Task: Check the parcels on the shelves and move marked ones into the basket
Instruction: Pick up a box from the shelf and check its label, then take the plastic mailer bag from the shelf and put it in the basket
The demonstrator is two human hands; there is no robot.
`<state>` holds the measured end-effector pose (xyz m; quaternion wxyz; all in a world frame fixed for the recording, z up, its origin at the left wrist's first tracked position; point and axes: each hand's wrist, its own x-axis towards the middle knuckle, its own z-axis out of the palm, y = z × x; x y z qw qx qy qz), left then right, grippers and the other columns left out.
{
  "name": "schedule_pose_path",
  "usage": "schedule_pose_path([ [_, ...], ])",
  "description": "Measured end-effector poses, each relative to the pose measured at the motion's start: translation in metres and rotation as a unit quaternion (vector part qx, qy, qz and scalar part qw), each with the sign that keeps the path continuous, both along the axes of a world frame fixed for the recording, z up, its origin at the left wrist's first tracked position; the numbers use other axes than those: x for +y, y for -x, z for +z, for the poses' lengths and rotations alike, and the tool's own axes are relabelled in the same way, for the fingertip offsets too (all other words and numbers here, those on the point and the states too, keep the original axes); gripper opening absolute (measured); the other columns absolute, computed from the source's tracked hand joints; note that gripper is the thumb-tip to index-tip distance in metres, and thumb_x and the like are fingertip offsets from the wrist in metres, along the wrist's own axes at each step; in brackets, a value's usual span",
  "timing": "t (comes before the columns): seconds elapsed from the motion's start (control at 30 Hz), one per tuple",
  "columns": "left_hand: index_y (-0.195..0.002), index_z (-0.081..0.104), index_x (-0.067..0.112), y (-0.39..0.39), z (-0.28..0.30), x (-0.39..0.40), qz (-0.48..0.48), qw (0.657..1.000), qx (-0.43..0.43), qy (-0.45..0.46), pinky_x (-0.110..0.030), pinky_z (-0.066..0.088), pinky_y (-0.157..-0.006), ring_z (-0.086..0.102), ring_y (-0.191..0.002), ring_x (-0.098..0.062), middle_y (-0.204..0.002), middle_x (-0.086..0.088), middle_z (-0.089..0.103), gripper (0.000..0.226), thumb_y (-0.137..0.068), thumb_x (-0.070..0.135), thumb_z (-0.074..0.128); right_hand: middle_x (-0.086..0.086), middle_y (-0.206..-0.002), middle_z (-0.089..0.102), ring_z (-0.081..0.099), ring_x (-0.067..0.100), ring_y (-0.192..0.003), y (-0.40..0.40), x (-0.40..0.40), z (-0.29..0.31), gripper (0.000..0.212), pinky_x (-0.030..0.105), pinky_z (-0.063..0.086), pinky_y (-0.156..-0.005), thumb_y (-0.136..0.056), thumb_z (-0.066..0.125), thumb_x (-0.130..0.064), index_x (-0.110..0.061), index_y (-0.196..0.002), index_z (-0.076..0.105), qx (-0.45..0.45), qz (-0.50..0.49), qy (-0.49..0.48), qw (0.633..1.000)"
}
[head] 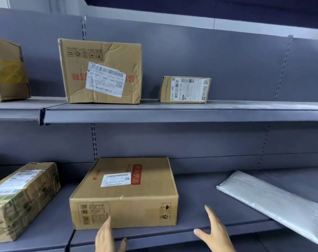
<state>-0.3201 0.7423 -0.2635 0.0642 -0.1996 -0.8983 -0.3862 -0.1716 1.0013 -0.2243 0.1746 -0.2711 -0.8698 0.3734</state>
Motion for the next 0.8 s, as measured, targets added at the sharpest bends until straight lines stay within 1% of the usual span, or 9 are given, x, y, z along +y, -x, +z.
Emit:
schedule_pose_path([
  [0.07,-0.123,0.049,-0.010,-0.004,-0.008,0.015,-0.020,0.999,0.029,0.011,-0.044,0.046,-0.088,0.059,-0.102,-0.047,-0.114,-0.026,0.061,0.073,-0.059,0.010,0.078,0.003,-0.153,0.025,0.026,0.015,-0.140,-0.016,0.012,-0.002,0.090,0.018,0.020,-0.108,-0.076,0.074,-0.019,-0.014,-0.145,0.018,0.007,-0.013,0.010,1.000],
  [0.1,-0.128,0.044,-0.008,-0.010,-0.006,0.023,-0.027,0.999,0.030,0.004,-0.044,0.043,-0.093,0.054,-0.111,-0.044,-0.122,-0.024,0.057,0.074,-0.065,0.006,0.077,0.003,-0.151,0.028,0.028,0.016,-0.140,-0.025,0.019,-0.002,0.088,0.020,0.021,-0.108,-0.076,0.074,-0.019,-0.015,-0.145,0.020,0.010,-0.019,0.016,1.000],
  [0.13,-0.133,0.039,-0.005,-0.015,-0.003,0.033,-0.036,0.999,0.025,-0.003,-0.042,0.038,-0.099,0.049,-0.119,-0.040,-0.129,-0.022,0.052,0.074,-0.069,0.004,0.075,0.003,-0.150,0.031,0.029,0.018,-0.139,-0.033,0.025,-0.001,0.086,0.022,0.023,-0.107,-0.077,0.073,-0.020,-0.017,-0.145,0.021,0.012,-0.025,0.021,0.999],
  [0.2,-0.136,0.035,-0.001,-0.032,0.007,0.056,-0.061,0.998,0.023,-0.015,-0.034,0.032,-0.105,0.043,-0.125,-0.033,-0.136,-0.016,0.046,0.073,-0.073,0.004,0.072,0.003,-0.149,0.033,0.030,0.018,-0.138,-0.046,0.039,0.002,0.085,0.022,0.025,-0.106,-0.078,0.072,-0.021,-0.018,-0.146,0.020,0.010,-0.026,0.020,0.999],
  [0.3,-0.139,0.031,0.004,-0.056,0.018,0.092,-0.097,0.995,0.018,-0.020,-0.027,0.026,-0.106,0.037,-0.130,-0.026,-0.140,-0.010,0.041,0.070,-0.079,0.007,0.067,0.002,-0.150,0.031,0.029,0.017,-0.139,-0.065,0.063,0.007,0.083,0.021,0.023,-0.106,-0.080,0.070,-0.021,-0.019,-0.146,0.021,0.011,-0.025,0.031,0.999],
  [0.4,-0.141,0.028,0.007,-0.078,0.028,0.131,-0.104,0.994,0.010,-0.040,-0.028,0.025,-0.108,0.032,-0.134,-0.023,-0.143,-0.008,0.037,0.066,-0.084,0.010,0.061,-0.001,-0.151,0.028,0.026,0.014,-0.139,-0.085,0.092,0.013,0.081,0.020,0.023,-0.105,-0.081,0.069,-0.023,-0.020,-0.146,0.020,0.014,-0.014,0.041,0.999],
  [0.53,-0.143,0.025,0.007,-0.112,0.041,0.187,-0.111,0.992,0.017,-0.050,-0.028,0.021,-0.112,0.026,-0.137,-0.020,-0.147,-0.006,0.032,0.064,-0.088,0.015,0.056,-0.002,-0.151,0.027,0.024,0.013,-0.140,-0.112,0.138,0.023,0.078,0.015,0.019,-0.103,-0.083,0.068,-0.022,-0.016,-0.146,0.021,0.029,-0.008,0.034,0.999],
  [0.7,-0.145,0.020,0.010,-0.149,0.049,0.245,-0.100,0.994,0.013,-0.047,-0.029,0.021,-0.112,0.020,-0.140,-0.018,-0.150,-0.003,0.027,0.063,-0.091,0.017,0.052,0.001,-0.151,0.029,0.028,0.015,-0.139,-0.143,0.194,0.025,0.077,0.019,0.022,-0.106,-0.083,0.068,-0.022,-0.017,-0.146,0.023,0.025,-0.007,0.026,0.999],
  [0.8,-0.145,0.020,0.011,-0.165,0.049,0.271,-0.097,0.994,0.003,-0.041,-0.028,0.023,-0.110,0.020,-0.140,-0.018,-0.150,-0.003,0.027,0.062,-0.092,0.017,0.051,0.001,-0.152,0.028,0.027,0.016,-0.139,-0.156,0.220,0.021,0.077,0.020,0.022,-0.107,-0.084,0.066,-0.023,-0.015,-0.146,0.021,0.014,0.004,-0.011,1.000],
])
